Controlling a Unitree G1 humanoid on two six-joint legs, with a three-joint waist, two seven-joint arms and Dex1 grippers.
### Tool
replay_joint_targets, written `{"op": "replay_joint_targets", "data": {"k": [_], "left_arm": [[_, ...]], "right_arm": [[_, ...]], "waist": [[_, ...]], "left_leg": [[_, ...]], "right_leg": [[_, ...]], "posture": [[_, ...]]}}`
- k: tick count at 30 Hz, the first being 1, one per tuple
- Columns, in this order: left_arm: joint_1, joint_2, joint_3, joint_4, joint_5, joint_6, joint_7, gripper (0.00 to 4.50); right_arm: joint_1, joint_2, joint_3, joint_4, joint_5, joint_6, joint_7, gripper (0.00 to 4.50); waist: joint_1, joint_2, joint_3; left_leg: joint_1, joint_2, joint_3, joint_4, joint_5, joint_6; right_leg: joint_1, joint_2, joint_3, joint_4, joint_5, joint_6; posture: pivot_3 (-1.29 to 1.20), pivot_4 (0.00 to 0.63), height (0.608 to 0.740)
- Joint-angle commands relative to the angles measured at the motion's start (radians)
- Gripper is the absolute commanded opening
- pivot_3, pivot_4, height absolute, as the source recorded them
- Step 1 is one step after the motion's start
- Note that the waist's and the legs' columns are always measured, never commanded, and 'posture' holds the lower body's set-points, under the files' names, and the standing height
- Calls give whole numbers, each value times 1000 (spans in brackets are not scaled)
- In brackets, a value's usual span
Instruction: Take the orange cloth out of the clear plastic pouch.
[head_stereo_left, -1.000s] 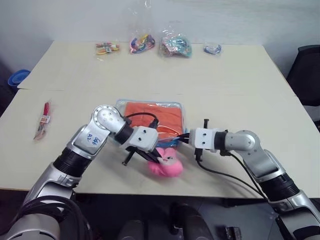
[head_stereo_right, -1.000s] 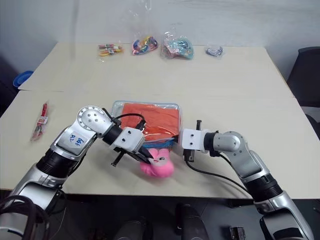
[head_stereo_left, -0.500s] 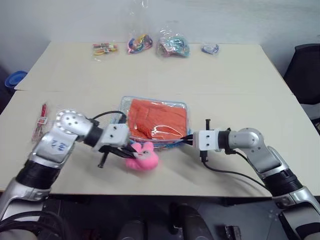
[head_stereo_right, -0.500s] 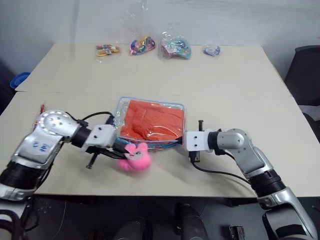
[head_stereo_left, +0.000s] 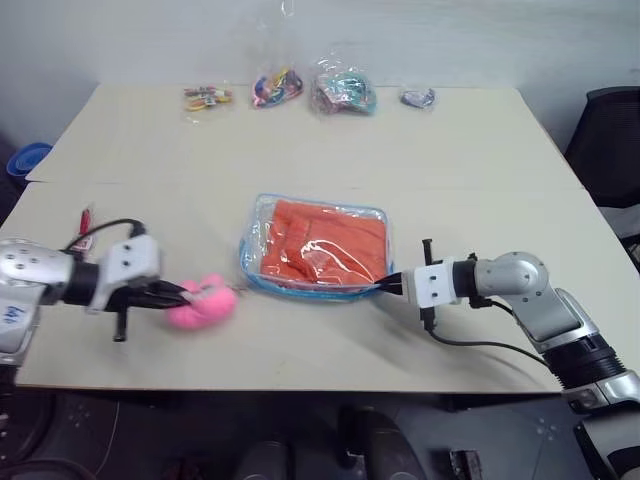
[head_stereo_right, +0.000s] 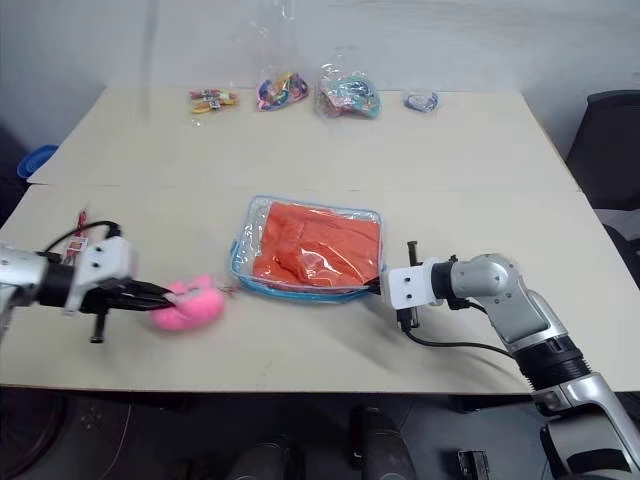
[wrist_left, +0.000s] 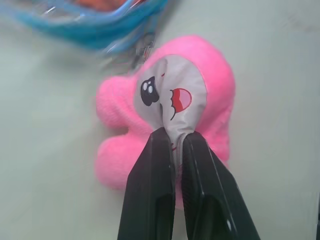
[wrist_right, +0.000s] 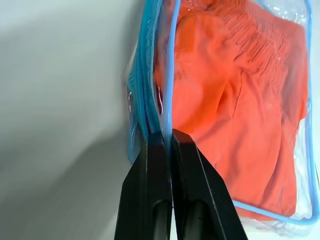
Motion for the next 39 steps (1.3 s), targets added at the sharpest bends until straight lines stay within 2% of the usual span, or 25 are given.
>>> {"op": "replay_joint_targets", "data": {"k": [1, 8, 10, 11, 13, 17, 19, 24, 25, 27, 30, 32, 34, 39], "left_arm": [[8, 33, 79, 13, -41, 37, 1, 0], [61, -30, 41, -106, -80, 86, 32, 0], [86, -52, 22, -124, -61, 77, 53, 630], [100, -59, 14, -127, -51, 67, 59, 771], [117, -65, 9, -115, -34, 39, 70, 1350], [129, -67, 25, -63, -27, -3, 82, 2533], [140, -58, 38, -49, -28, -23, 76, 2979], [61, 7, 99, 1, -87, 55, 50, 4405], [4, 28, 101, 15, -114, 96, 34, 4500], [-97, 45, 90, 21, -155, 163, 16, 4500], [-290, 0, -27, -83, -198, 227, -10, 4500], [-326, -30, -113, -148, -144, 149, -29, 4500], [-336, -73, -233, -171, 4, -54, -25, 4500], [-353, -208, -368, -99, 184, -285, 65, 4500]], "right_arm": [[-16, -21, -28, 8, 18, -29, 26, 46], [-21, 9, -19, 4, 29, -13, 36, 46], [-13, 10, -20, -15, 35, 8, 40, 0], [-7, 10, -24, -30, 46, 33, 44, 236], [6, 7, -33, -60, 63, 75, 47, 691], [44, -13, -63, -138, 104, 163, 55, 1990], [73, -30, -92, -193, 142, 228, 60, 2479], [178, -89, -225, -392, 287, 496, 16, 4091], [198, -95, -263, -445, 338, 579, -6, 4429], [226, -104, -325, -533, 442, 723, -32, 4476], [248, -93, -437, -673, 661, 959, -127, 4476], [253, -88, -472, -737, 744, 1044, -184, 4476], [249, -63, -497, -787, 812, 1115, -274, 4476], [295, -32, -484, -888, 836, 1162, -403, 4476]], "waist": [[3, 0, 0], [1, 0, 0], [0, 0, 0], [0, 0, 0], [1, 0, 0], [2, 0, 0], [2, 0, 0], [6, 0, 0], [6, 0, 0], [10, -1, 0], [12, -1, 0], [13, 0, 0], [8, 0, 0], [4, 0, 0]], "left_leg": [[0, 0, 0, -1, 0, 0], [-1, 0, 0, -1, 0, 0], [-1, 0, 1, -1, -1, 0], [0, 0, 1, -1, -1, 0], [0, 0, 1, -1, 0, 0], [1, 0, 1, -1, 0, 0], [1, 0, 1, -1, 0, 0], [0, 1, 1, -1, 0, 0], [0, 1, 1, -1, 0, 0], [-1, 0, 0, -1, 0, 0], [0, 0, -1, -1, 0, 0], [0, 0, -1, -1, 0, 0], [0, 0, 0, -1, -1, -1], [0, 0, 2, -1, 0, -2]], "right_leg": [[0, 0, 0, 0, 0, 0], [0, 0, 0, 0, 0, 0], [-1, 0, 0, 0, 0, 0], [-1, 0, 0, 0, 0, 0], [-1, 0, 0, 0, 0, 0], [0, 0, 0, 1, 0, 0], [0, 0, 0, 1, 0, 0], [-1, 0, 0, 0, 0, 0], [-1, 0, 0, 0, 0, 0], [0, -1, -1, -1, 0, 0], [1, -1, -1, 0, 0, 0], [1, -1, -1, 0, 1, 0], [1, -1, -1, 0, 1, 1], [0, 1, 1, 0, 1, 1]], "posture": [[0, 150, 740], [0, 150, 740], [0, 150, 740], [0, 150, 740], [0, 150, 740], [0, 150, 740], [0, 150, 740], [0, 150, 740], [0, 150, 740], [0, 150, 740], [0, 150, 740], [0, 150, 740], [0, 150, 740], [0, 150, 740]]}}
